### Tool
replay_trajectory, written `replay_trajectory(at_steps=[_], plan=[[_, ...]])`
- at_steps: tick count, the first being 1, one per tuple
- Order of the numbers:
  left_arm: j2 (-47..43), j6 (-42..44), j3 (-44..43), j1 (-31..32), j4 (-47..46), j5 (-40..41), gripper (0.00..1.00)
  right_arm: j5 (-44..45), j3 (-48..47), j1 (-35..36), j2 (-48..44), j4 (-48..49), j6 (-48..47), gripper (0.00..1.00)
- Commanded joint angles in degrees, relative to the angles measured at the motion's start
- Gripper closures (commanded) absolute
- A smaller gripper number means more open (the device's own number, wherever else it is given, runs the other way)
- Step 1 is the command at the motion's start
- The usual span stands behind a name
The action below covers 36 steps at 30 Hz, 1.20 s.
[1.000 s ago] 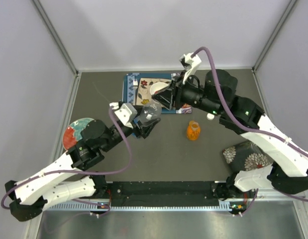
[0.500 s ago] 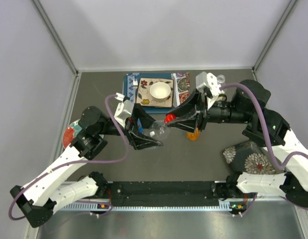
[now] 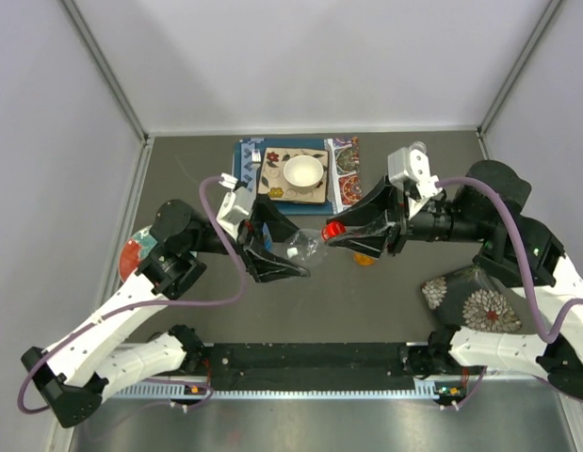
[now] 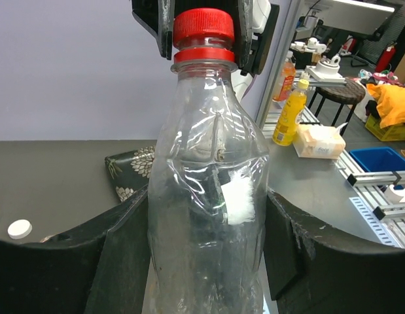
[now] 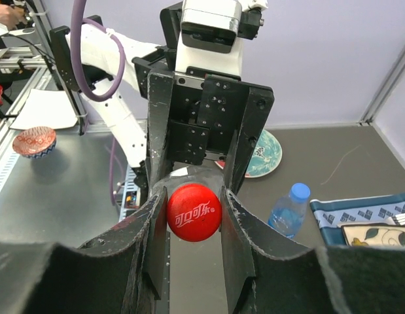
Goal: Unscrew the bottle caps
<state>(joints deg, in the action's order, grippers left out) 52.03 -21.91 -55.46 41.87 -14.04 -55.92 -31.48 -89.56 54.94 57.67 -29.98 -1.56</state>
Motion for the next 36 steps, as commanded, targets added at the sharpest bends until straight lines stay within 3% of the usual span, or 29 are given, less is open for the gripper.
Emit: replay_trajectory(at_steps=[1,11,17,18,21,22,24,25,28,31,36], plan=[[1.32,-1.02,-0.35,-1.26,2.98,0.21,0.83,-4.8,-1.93,-0.09,-5.64,7.13,-1.51,1.0],[3.78,-14.28,0.62,-1.17,-9.94,-11.3,0.84,-25.0,-11.16,-0.18,4.63,0.36,-2.21,1.0],[3.61,-15.71,1.23,-1.09,-13.29,-11.67,0.84,-29.0,-15.12,-0.53,7.81,-0.43,-3.0,1.0],[3.43,-14.66,1.06,-1.09,-10.94,-10.8,0.84,-26.98,-15.03,-0.62,7.29,-0.35,-3.44,1.0],[1.77,-6.15,-0.43,-1.09,-2.42,-4.32,0.84,-6.72,-12.58,-0.62,4.66,0.79,-3.98,1.0],[1.15,-4.04,-0.61,-1.09,2.92,-1.85,0.84,6.83,-9.96,-0.62,3.77,1.32,-4.15,1.0],[-1.04,1.51,-0.61,-1.17,6.9,6.39,0.83,21.13,-6.61,-0.62,1.49,2.99,-4.33,1.0],[-1.92,2.91,-0.26,-1.09,9.36,9.66,0.83,36.86,-3.29,-0.62,0.96,3.26,-3.8,1.0],[-5.53,6.61,1.4,-1.09,11.58,20.62,0.83,55.67,4.52,-1.76,0.08,3.43,-1.26,1.0],[-8.78,9.07,2.81,-1.09,12.99,28.55,0.83,61.95,14.39,-3.43,-2.2,3.87,6.11,1.0],[-13.79,11.36,4.83,-1.09,13.87,37.02,0.83,60.5,30.11,-4.49,-4.06,9.23,14.21,1.0]])
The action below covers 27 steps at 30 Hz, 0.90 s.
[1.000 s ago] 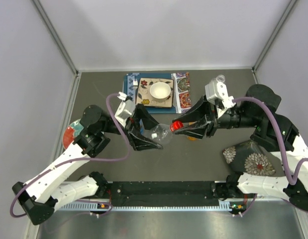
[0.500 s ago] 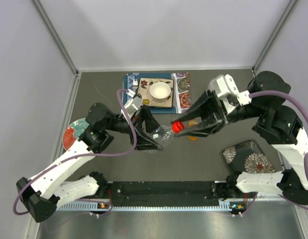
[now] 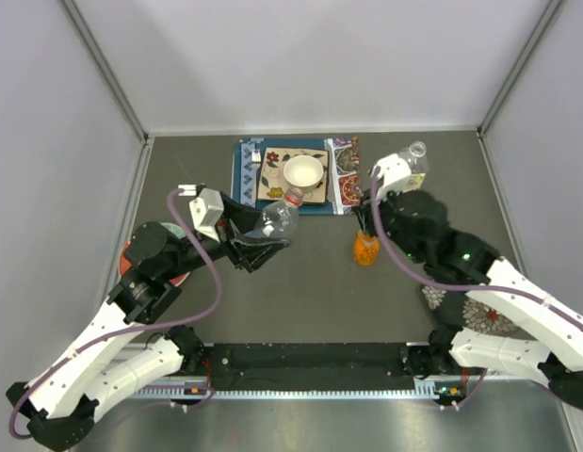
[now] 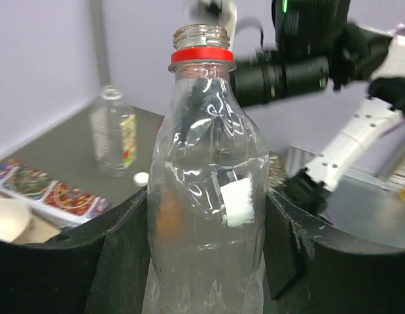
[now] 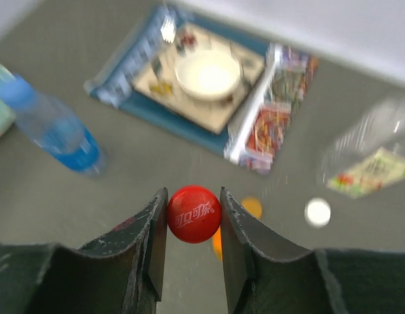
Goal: Unscrew the bottle caps
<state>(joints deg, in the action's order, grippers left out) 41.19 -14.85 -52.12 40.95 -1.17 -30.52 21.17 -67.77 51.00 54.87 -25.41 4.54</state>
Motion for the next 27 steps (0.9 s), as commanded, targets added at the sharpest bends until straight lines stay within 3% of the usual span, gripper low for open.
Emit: replay_trajectory(at_steps=[1,6,11,27], plan=[[-3.65,4.74,1.75,-0.17,2.39,12.76,0.83,6.53,9.83,-0.55,-0.56,6.06,9.16,1.0],[-6.73,5.01,2.63,-0.17,3.71,14.7,0.82,2.74,17.74,-0.55,7.08,13.01,13.92,1.0],[-10.07,5.62,3.69,-0.17,5.65,16.46,0.82,0.9,19.6,-0.55,15.08,18.1,16.73,1.0],[-13.85,6.41,5.89,-0.17,7.76,19.18,0.82,-3.24,12.58,-0.55,38.2,22.6,19.63,1.0]])
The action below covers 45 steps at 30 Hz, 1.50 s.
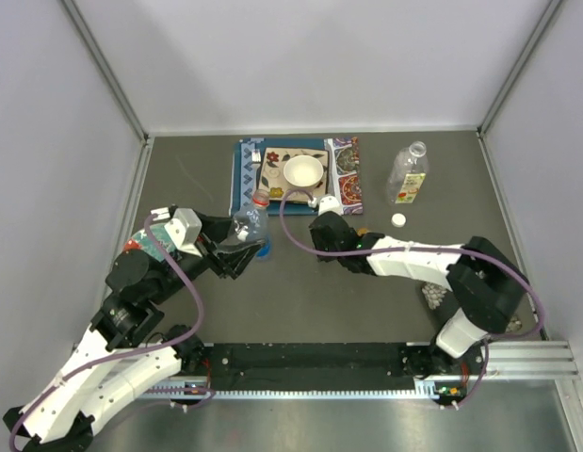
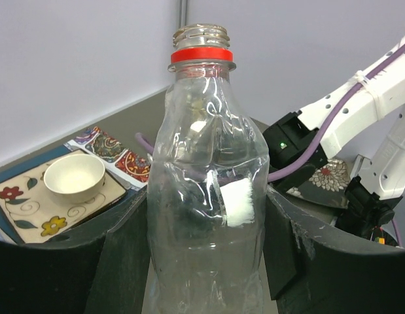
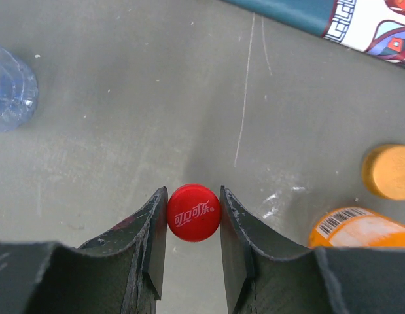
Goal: Unscrew the bottle caps
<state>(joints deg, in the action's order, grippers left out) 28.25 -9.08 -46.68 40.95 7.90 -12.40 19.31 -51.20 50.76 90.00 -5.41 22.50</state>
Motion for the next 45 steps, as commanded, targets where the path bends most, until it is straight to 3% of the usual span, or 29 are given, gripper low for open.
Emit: replay_trajectory(at_steps=[1,5,10,14,17,25,32,38,41,45], plan=[[-1.0,0.82,0.53,-0.17,-1.22,1.15,0.81,-1.47,-4.08,-0.31,3.78,2.42,2.02,1.0],[-1.35,1.08,0.53,-0.26,-0.96,1.77,0.82,-1.47,-4.17,-0.31,6.06,1.46,3.69,1.0],[-1.27,1.0,1.06,-0.17,-1.13,1.77,0.81,-1.64,-4.52,-0.31,8.62,0.14,4.13,0.85],[-1.18,0.82,1.32,-0.17,-1.22,1.77,0.81,-1.73,-4.43,-0.31,8.44,-0.21,4.48,0.63],[-1.01,0.64,1.41,-0.17,-1.31,1.59,0.81,-1.12,-4.52,-0.31,7.83,-0.57,4.48,0.53],[-0.65,0.2,1.59,-0.17,-1.57,1.15,0.81,0.29,-6.71,-0.14,2.57,-3.99,4.83,0.44],[1.01,-0.15,1.76,-0.17,-2.98,-0.6,0.81,5.91,-27.16,0.3,-7.54,-17.43,2.81,0.39],[3.39,-0.59,0.62,-0.17,-3.5,-2.36,0.81,8.55,-31.77,1.62,-17.47,-18.5,0.7,0.31],[4.62,-0.32,0.45,-0.26,-4.47,-3.15,0.81,-0.03,-30.46,1.71,-22.48,-15.87,2.1,0.27],[6.9,-0.5,0.01,-0.17,-5.87,-5.17,0.81,-21.71,-25.72,1.71,-27.67,-6.56,6.05,0.24]])
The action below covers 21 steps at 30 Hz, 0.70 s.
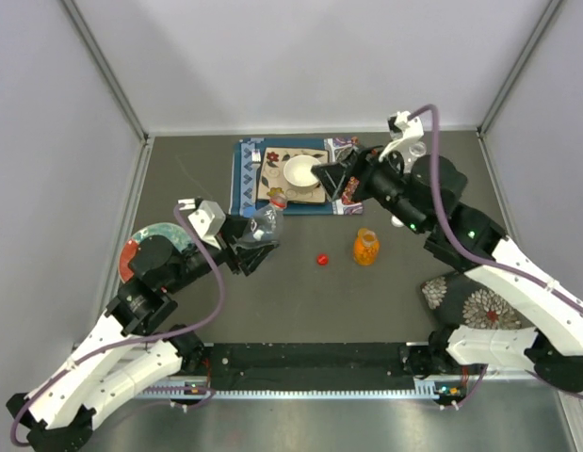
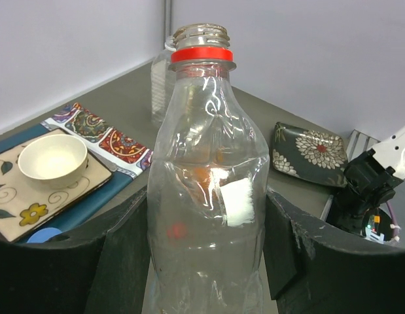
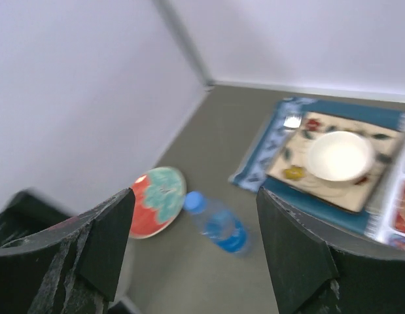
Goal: Unscrew the bottle caps
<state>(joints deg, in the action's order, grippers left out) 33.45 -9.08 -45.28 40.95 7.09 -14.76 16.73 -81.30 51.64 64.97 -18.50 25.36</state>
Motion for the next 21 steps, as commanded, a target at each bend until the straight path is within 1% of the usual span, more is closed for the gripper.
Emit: replay_trajectory(at_steps=[1,3,7,10,13,15,18,19,21], plan=[[2.05,-0.67,-1.48,-0.17,-5.33,-3.34,0.81,-20.93,5.35,0.75,-3.44,8.46,5.55,0.24],[2.84,-1.11,-1.83,-0.17,-6.03,-4.83,0.81,-24.62,7.73,0.75,-4.5,11.9,7.41,0.23],[4.34,-1.55,-2.45,-0.17,-6.39,-6.77,0.81,-27.98,8.96,0.92,-3.71,13.14,8.91,0.23],[5.13,-1.73,-2.97,-0.17,-6.48,-7.03,0.81,-28.25,9.14,2.24,-3.01,14.54,8.65,0.23],[5.57,-2.17,-3.24,-0.25,-6.39,-7.38,0.8,-27.54,8.17,3.21,-1.43,13.85,7.86,0.23],[5.83,-2.34,-3.41,-0.17,-6.48,-7.82,0.8,-27.45,7.82,3.38,-0.64,13.49,7.77,0.25],[6.01,-2.61,-3.42,-0.17,-6.57,-8.44,0.8,-26.4,7.82,3.47,0.16,13.05,7.86,0.31],[6.01,-2.78,-3.33,-0.25,-6.65,-8.53,0.8,-26.05,7.39,3.64,0.59,12.27,7.6,0.36],[6.1,-3.05,-3.06,-0.17,-6.57,-8.61,0.8,-24.65,7.12,3.56,1.03,11.21,7.33,0.39]])
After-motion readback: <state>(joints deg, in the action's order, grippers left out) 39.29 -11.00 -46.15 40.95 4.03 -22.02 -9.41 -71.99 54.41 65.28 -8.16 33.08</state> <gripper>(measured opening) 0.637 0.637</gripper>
